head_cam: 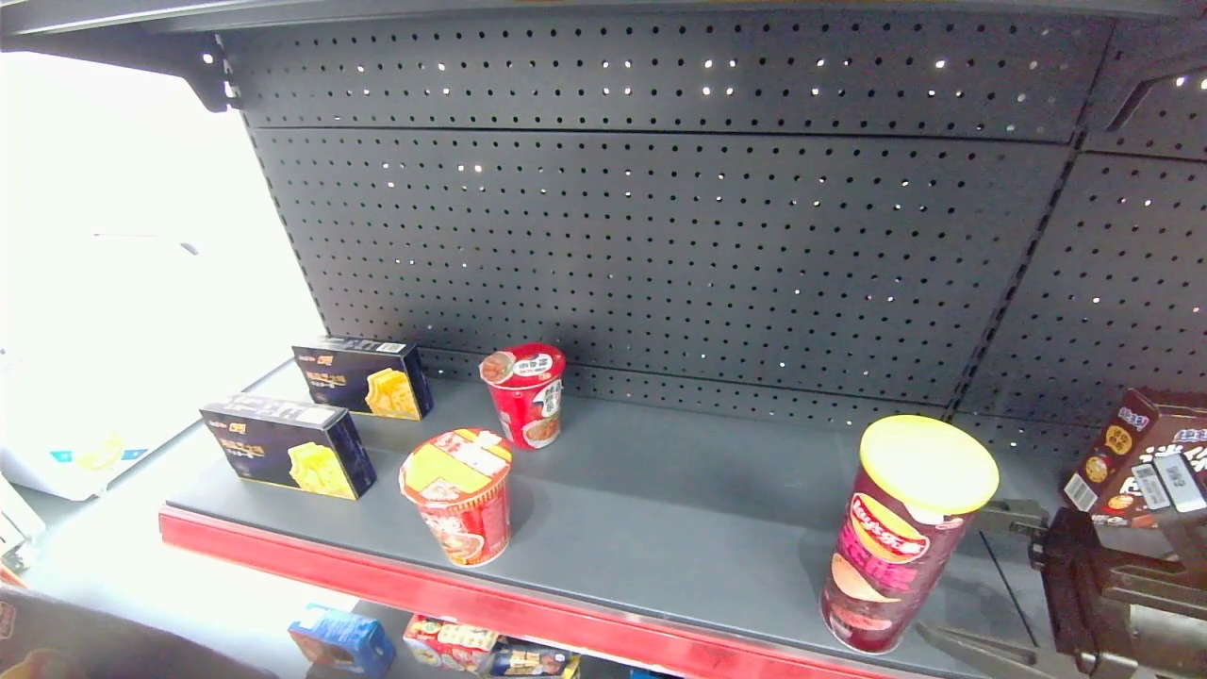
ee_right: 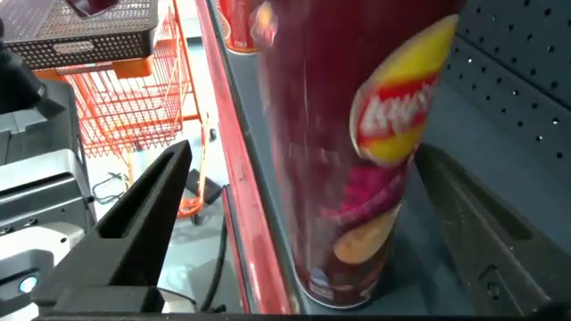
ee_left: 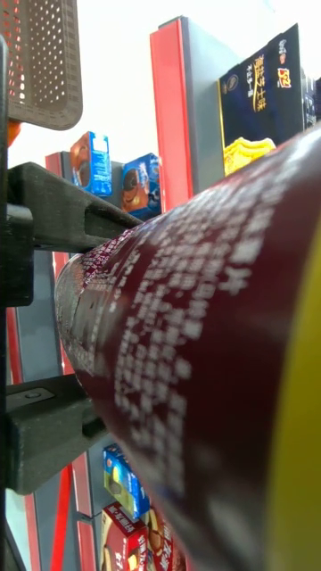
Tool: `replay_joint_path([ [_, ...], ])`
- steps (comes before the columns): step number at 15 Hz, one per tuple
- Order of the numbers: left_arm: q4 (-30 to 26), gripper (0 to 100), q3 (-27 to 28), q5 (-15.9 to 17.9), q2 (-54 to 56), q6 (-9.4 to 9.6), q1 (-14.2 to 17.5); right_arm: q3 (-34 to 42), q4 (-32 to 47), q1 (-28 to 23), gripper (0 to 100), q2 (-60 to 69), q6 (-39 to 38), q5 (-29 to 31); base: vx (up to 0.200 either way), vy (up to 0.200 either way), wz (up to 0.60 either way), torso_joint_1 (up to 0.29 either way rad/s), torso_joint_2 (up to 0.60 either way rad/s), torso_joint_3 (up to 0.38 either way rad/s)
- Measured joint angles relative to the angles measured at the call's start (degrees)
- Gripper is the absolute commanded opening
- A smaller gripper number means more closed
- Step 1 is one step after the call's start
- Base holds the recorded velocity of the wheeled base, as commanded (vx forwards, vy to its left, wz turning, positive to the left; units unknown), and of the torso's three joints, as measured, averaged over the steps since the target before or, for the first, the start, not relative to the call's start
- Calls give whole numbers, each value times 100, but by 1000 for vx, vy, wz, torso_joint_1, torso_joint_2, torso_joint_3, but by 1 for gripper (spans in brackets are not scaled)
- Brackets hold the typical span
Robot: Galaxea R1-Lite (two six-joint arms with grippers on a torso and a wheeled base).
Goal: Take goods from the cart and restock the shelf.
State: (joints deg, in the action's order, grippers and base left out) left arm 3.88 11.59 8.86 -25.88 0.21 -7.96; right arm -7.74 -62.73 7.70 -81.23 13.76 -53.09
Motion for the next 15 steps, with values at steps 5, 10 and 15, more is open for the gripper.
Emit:
replay_joint_path([
  [5, -2, 0, 12, -72, 39, -2, 5, -284, -128, -46, 100, -670, 112, -12, 0, 0, 0, 0, 0, 0],
  [10, -7, 0, -27, -72, 63, -2, -2, -490, -216, -88, 100, -1091, 126, -15, 0, 0, 0, 0, 0, 0],
  [15, -2, 0, -60, -71, 66, -5, -2, -714, -219, -162, 100, -1409, 162, -22, 0, 0, 0, 0, 0, 0],
])
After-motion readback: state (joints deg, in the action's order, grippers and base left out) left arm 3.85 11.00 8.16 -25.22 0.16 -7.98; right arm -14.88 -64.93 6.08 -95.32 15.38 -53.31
